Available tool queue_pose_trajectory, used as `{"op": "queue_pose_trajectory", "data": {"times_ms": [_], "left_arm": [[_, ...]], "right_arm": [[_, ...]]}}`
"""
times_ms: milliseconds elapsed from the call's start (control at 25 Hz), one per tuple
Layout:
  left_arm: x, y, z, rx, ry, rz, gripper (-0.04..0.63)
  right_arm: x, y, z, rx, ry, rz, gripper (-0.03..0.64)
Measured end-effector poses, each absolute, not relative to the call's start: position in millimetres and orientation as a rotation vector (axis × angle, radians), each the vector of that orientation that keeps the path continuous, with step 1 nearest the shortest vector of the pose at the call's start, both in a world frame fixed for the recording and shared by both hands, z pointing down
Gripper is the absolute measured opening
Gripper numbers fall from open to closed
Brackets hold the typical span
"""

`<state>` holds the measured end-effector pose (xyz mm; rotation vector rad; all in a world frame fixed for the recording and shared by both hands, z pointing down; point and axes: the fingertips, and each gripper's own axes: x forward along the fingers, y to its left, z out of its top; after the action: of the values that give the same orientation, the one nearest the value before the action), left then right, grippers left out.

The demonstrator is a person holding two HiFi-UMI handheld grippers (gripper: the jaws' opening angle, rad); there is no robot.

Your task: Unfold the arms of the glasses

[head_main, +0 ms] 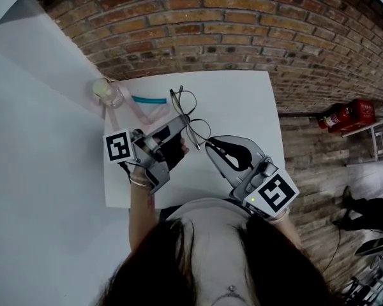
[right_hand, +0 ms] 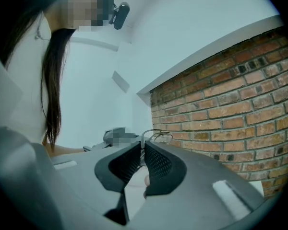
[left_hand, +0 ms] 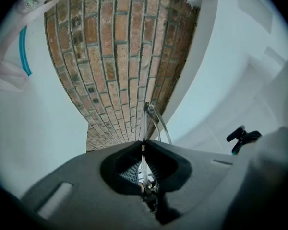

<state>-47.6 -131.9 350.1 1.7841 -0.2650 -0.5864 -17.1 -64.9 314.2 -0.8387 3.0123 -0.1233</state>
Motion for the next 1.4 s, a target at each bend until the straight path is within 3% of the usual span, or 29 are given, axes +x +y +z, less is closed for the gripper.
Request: {"op": "queue_pose_trajectory", "data": {"times_ms": [1400], "left_arm": [[-15.5, -103.7, 372.9, 1.747, -0.229, -0.472, 0.023]], "right_arm": [[4.5, -88.1, 240.2, -0.839, 2.893, 0.07, 0.032]]}}
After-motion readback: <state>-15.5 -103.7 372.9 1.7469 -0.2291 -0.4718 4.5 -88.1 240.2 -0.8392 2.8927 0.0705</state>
